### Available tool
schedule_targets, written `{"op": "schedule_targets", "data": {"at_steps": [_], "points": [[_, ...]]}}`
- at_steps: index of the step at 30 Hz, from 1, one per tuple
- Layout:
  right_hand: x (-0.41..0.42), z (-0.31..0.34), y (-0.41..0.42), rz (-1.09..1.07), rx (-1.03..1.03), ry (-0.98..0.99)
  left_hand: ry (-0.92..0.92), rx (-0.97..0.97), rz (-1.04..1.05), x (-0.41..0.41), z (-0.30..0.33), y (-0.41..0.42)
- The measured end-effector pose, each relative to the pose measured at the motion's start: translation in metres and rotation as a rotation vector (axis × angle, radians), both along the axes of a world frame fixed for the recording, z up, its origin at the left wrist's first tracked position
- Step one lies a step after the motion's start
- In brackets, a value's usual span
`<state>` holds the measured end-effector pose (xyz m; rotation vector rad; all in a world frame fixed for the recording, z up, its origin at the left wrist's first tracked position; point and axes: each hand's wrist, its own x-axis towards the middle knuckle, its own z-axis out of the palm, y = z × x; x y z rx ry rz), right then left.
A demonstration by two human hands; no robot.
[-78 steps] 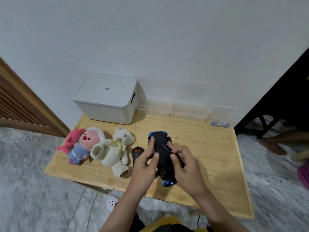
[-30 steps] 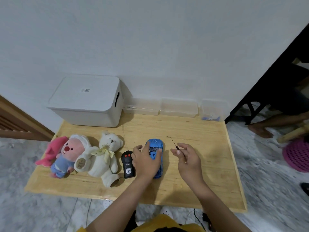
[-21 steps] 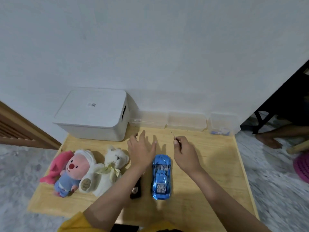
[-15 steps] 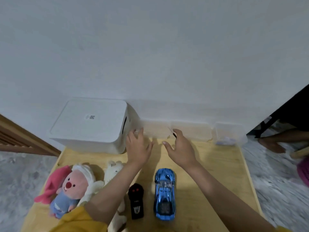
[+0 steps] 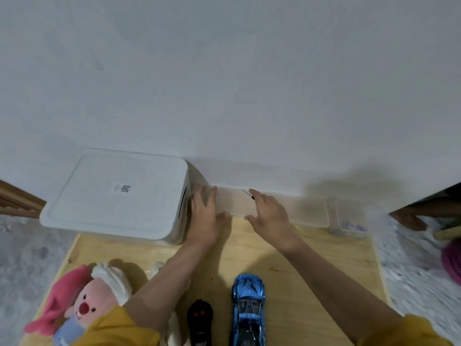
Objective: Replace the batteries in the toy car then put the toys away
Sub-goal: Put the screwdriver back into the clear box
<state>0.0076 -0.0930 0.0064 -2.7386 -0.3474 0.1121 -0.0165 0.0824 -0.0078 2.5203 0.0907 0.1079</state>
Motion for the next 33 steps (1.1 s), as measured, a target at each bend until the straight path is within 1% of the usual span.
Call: {"op": "schedule_targets", "data": {"at_steps": [4, 7, 13, 16, 20, 23, 25, 30, 33], "points": [[-0.001, 0.0, -0.003, 0.043, 0.033, -0.062, -0.028, -0.053, 0.009, -0.005, -0.003, 0.0], [-0.003, 0.001, -0.006, 0.026, 0.091, -0.136, -0.056, -0.089, 0.025, -0.007, -0.006, 0.001], [0.008, 0.011, -0.003, -0.055, 0.218, -0.21, -0.17, -0.022, 0.014, -0.004, -0.009, 0.0], [0.015, 0.014, -0.002, -0.078, 0.232, -0.273, -0.197, 0.049, -0.051, -0.002, -0.011, 0.002], [0.022, 0.014, 0.002, -0.146, 0.266, -0.296, -0.153, 0.107, -0.128, 0.001, -0.011, 0.006], [0.015, 0.014, 0.005, -0.191, 0.381, -0.264, -0.107, 0.154, -0.142, 0.006, -0.003, 0.007], [0.007, 0.011, 0.008, -0.181, 0.433, -0.231, -0.098, 0.141, -0.14, 0.008, 0.001, 0.007], [0.0, -0.013, 0.016, -0.038, 0.253, -0.241, -0.081, 0.147, -0.141, 0.013, 0.005, 0.007], [0.007, -0.029, 0.025, -0.077, 0.206, -0.244, -0.074, 0.176, -0.116, 0.016, 0.007, 0.008]]}}
